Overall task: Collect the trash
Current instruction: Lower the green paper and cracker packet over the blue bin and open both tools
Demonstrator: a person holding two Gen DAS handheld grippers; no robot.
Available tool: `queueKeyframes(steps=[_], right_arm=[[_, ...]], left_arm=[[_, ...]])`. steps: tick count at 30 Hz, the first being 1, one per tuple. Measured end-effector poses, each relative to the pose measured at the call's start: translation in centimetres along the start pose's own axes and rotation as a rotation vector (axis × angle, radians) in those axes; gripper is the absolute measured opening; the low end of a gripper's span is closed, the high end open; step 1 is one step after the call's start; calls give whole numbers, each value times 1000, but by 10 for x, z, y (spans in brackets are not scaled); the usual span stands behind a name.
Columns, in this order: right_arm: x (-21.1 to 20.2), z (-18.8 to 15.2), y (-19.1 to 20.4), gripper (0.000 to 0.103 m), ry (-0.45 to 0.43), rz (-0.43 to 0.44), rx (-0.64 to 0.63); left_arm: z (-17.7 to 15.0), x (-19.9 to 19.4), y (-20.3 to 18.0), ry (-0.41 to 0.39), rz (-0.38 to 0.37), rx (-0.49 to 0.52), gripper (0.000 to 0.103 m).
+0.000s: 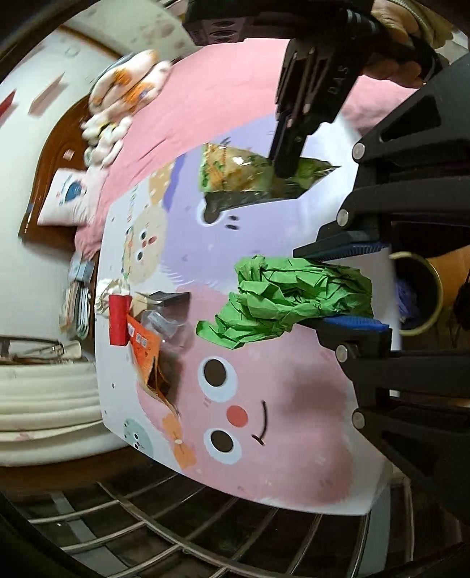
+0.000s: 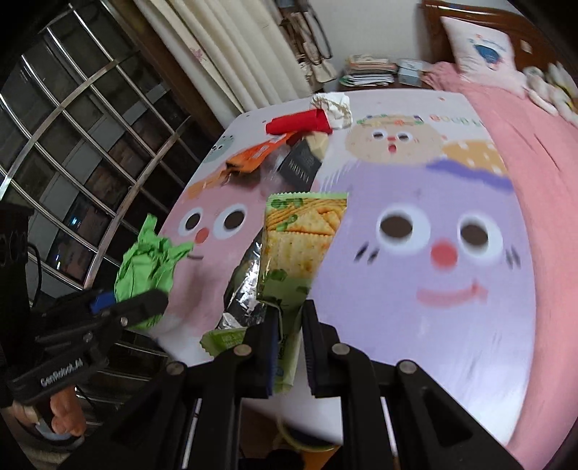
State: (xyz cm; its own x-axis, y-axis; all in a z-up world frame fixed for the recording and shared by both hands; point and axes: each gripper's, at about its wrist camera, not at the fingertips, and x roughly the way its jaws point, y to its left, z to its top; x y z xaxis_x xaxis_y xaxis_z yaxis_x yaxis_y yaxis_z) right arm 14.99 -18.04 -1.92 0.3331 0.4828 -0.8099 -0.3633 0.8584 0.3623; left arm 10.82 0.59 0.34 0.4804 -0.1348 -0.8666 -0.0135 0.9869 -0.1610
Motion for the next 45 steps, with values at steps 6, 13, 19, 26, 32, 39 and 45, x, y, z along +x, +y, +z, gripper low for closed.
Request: queueKeyframes(steps=[6, 13, 19, 26, 32, 39, 45], right_arm=[[-9, -68, 40, 12, 11, -70, 66], [-8, -126, 64, 12, 61, -120, 116], [10, -168, 66, 12, 142, -148, 143], [54, -225, 41, 12, 252, -165, 236], [113, -277, -2, 12, 327, -175, 324], [205, -329, -49, 13, 397, -165, 355], [271, -349, -79, 30, 388, -162, 350]], left_arm=[[-48, -26, 13, 3, -57, 98, 26], [-99, -22, 19, 87, -92, 172, 26], [-140, -5, 13, 159, -116, 213, 26], [-189, 45, 6, 281, -106, 225, 26], [-233, 117, 10, 389, -91, 178, 28], [-279, 220, 17, 461, -81, 114, 35], [-302, 285, 21, 456, -54, 78, 93]])
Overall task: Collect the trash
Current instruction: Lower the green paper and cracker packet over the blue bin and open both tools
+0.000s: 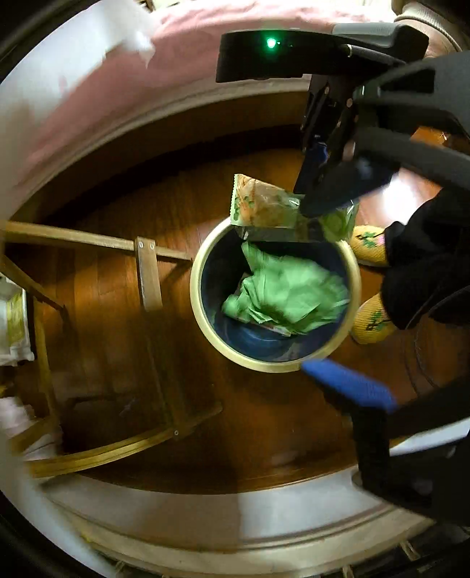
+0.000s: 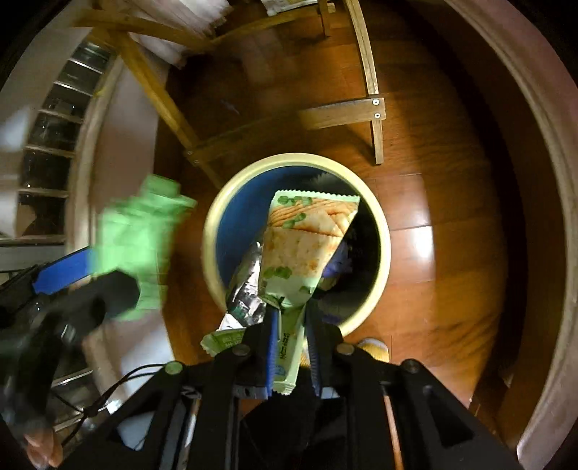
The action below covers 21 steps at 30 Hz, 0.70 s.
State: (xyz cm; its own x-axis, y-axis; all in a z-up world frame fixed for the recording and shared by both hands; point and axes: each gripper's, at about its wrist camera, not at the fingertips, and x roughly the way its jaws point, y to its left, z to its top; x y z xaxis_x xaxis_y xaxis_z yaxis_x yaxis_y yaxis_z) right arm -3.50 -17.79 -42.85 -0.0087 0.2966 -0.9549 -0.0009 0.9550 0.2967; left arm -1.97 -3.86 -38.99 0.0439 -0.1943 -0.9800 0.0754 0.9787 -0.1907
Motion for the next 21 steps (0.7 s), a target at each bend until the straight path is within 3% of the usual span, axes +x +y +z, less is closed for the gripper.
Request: queueKeyframes(steps=[3, 11, 21], right_arm=[[18, 8, -4, 42, -12, 2, -2], [25, 15, -9, 47, -36, -3, 17], [-24, 18, -1, 48, -73, 11, 11]], left_arm=[[2, 22, 5, 1, 43, -6, 97], [-4, 27, 25, -32, 65, -77, 97], [-4, -33, 17, -132, 64, -108, 97]])
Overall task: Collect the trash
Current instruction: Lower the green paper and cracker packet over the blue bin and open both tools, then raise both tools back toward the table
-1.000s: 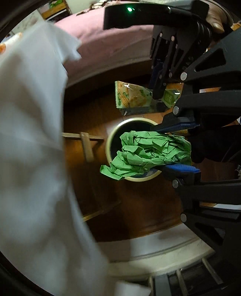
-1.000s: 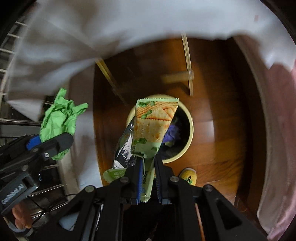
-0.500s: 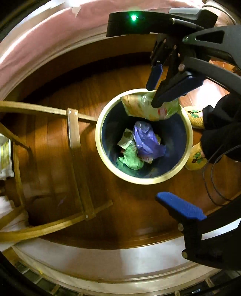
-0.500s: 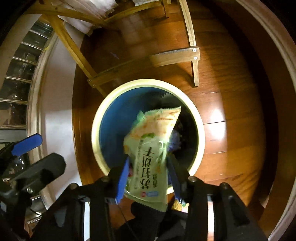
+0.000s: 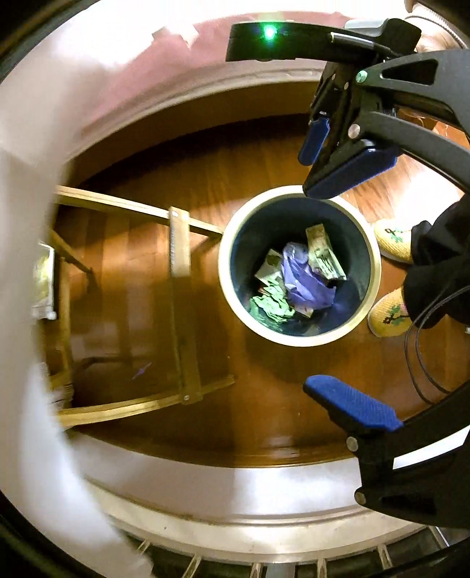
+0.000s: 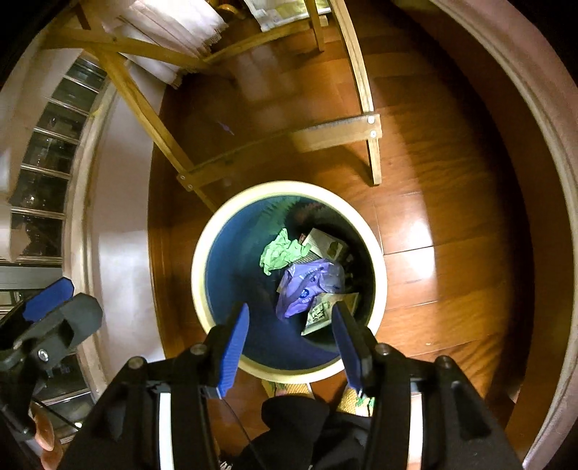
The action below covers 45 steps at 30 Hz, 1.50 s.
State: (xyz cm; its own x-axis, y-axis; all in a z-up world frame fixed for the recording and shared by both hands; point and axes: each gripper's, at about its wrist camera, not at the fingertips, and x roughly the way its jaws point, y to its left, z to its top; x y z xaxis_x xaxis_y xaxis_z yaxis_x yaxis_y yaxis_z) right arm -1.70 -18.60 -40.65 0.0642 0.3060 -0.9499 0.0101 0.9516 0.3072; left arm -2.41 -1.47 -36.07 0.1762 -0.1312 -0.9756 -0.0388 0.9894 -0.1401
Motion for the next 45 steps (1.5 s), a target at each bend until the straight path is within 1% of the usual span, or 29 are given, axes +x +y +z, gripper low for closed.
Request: queueKeyframes(steps=[4, 7, 9, 11, 18, 21, 25, 28, 32, 37, 41, 45], right_arm=[[-34, 3, 9, 48, -21, 16, -28], [-69, 4, 16, 49, -41, 35, -44], [-91, 3, 21, 54, -53, 45, -49], [-113, 3, 26, 55, -63, 60, -51], [-190, 7, 47, 55, -104, 114, -93], [-220, 9, 60, 55, -125, 138, -132], [-260, 12, 76, 55, -169, 154, -210], [-288, 13, 85, 55, -212, 166, -260], [-316, 16, 92, 55, -259, 178, -300], [-339, 26, 93, 55, -306, 182, -318], [-352, 39, 97, 55, -340, 180, -313], [-361, 56, 108, 55, -377, 168, -313]], left_arm=[[6, -39, -5, -44, -1, -14, 97], [11, -76, -8, -84, -6, -21, 97], [15, -102, -10, -113, -5, -24, 97], [19, -131, -14, -136, -3, -20, 97], [25, -223, -25, -224, 42, -17, 97], [27, -262, -29, -259, 77, -34, 97], [29, -304, -33, -298, 102, -65, 97], [30, -326, -38, -315, 103, -63, 96], [34, -352, -47, -350, 143, -54, 96], [46, -374, -55, -381, 170, -25, 96], [64, -386, -60, -414, 203, 18, 96], [90, -392, -54, -453, 232, 37, 96]])
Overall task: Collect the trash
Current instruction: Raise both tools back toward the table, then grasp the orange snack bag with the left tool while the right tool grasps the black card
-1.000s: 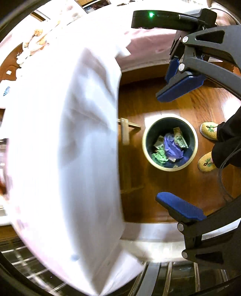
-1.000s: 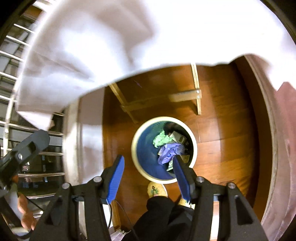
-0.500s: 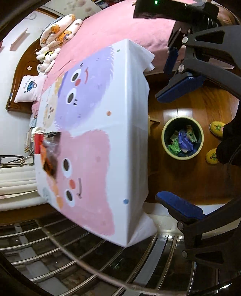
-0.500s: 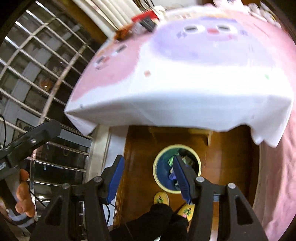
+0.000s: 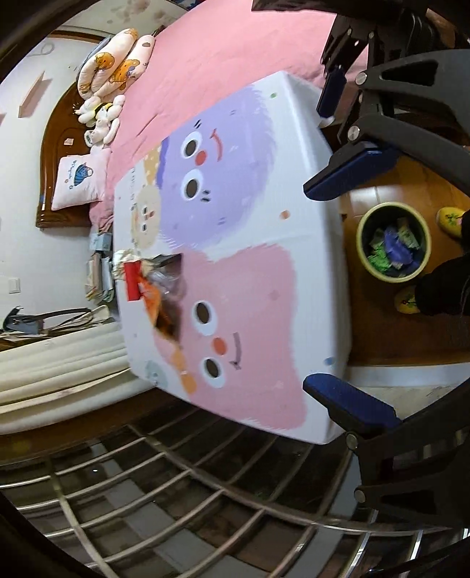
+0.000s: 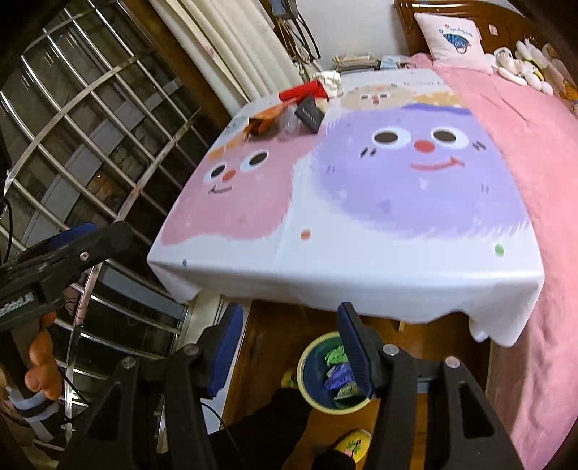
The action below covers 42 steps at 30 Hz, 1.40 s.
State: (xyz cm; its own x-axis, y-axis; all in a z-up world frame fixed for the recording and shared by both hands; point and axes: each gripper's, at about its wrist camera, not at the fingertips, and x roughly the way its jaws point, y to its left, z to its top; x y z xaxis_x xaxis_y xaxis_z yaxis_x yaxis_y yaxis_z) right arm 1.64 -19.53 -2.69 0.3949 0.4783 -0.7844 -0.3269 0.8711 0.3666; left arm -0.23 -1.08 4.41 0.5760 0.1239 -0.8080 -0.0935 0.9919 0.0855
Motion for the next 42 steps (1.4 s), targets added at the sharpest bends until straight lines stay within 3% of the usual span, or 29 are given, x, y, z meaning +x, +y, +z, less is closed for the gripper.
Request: queueKeyframes(steps=[7, 9, 22, 24, 30, 42], right_arm=[[24, 52, 2, 54, -46, -59, 27], [37, 71, 3, 50, -62, -81, 44], [173, 194, 13, 47, -100, -250, 137], [191, 202, 10, 42, -87, -266, 138], [233, 221, 5, 40, -73, -299, 124], [258, 235, 4, 30, -82, -310, 109]], left_arm=[[58, 49, 29, -41, 8, 52, 96], [77, 68, 38, -40, -3, 75, 96], [188, 238, 91, 39, -60, 226, 96], [194, 258, 89, 46, -65, 256, 96], [201, 313, 79, 83, -87, 315, 96], [206, 340, 56, -11, -42, 467, 96]])
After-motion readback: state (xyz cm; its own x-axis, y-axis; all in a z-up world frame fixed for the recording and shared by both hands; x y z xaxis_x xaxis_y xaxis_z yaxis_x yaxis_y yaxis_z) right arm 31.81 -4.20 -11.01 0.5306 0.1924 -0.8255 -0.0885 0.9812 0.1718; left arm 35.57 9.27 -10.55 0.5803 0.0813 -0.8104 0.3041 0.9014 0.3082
